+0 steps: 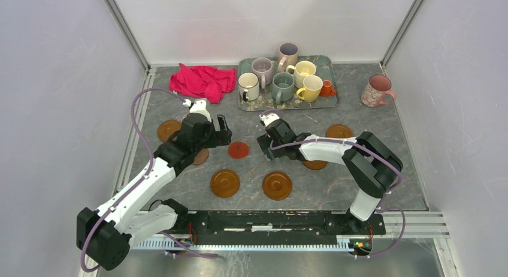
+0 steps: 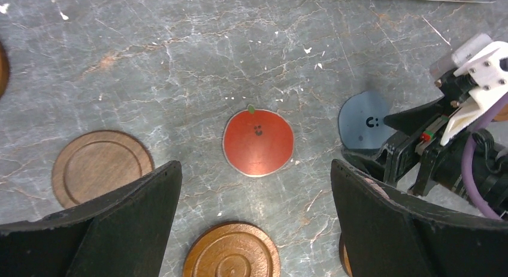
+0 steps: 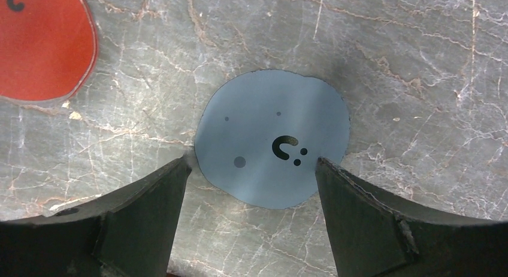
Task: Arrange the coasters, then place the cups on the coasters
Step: Move the coaster to the center of the board.
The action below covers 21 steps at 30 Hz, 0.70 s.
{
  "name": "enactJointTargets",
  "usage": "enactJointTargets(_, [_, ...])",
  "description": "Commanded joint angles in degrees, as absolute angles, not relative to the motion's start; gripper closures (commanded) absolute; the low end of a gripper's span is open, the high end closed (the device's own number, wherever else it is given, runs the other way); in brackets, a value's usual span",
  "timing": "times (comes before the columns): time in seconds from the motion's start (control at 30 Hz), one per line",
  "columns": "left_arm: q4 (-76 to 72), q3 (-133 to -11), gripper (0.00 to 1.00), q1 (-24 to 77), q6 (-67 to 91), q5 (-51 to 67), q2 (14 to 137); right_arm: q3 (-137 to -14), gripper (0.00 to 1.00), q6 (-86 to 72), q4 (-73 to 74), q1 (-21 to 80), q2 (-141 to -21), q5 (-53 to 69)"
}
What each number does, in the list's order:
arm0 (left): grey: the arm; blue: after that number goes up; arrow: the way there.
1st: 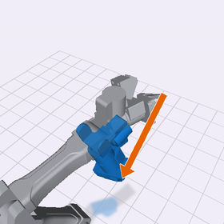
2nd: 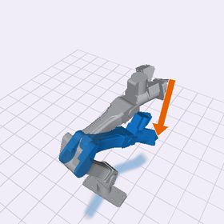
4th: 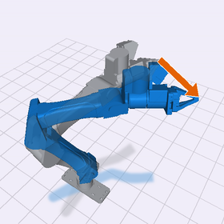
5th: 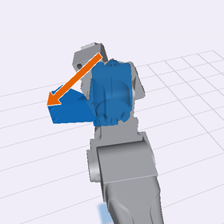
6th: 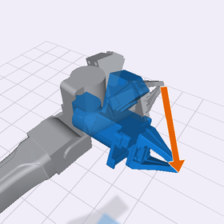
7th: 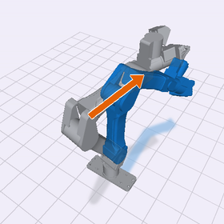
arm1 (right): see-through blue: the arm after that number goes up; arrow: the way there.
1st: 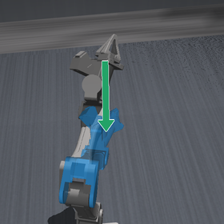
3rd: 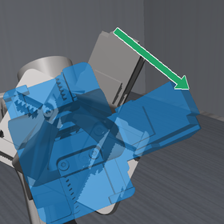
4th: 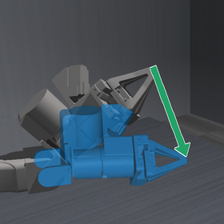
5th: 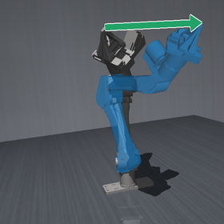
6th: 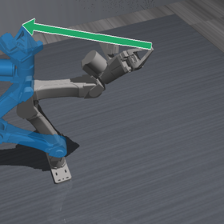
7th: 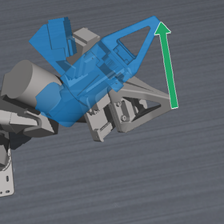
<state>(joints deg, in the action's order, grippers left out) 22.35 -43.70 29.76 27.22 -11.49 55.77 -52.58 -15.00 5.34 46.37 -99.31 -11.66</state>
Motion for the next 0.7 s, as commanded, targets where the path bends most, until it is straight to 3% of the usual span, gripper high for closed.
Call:
enactJointTargets(0.0, [17.88, -45.03, 0.00, 30.06, 32.30, -9.20, 58.47, -50.20, 0.14, -18.03, 10.43, 48.37, -99.59, -8.34])
enactJointTargets(0.67, [16.19, -44.25, 0.00, 29.99, 32.92, -8.15, 60.03, -47.98, 0.11, -18.90, 12.26, 50.50, -97.43, -11.97])
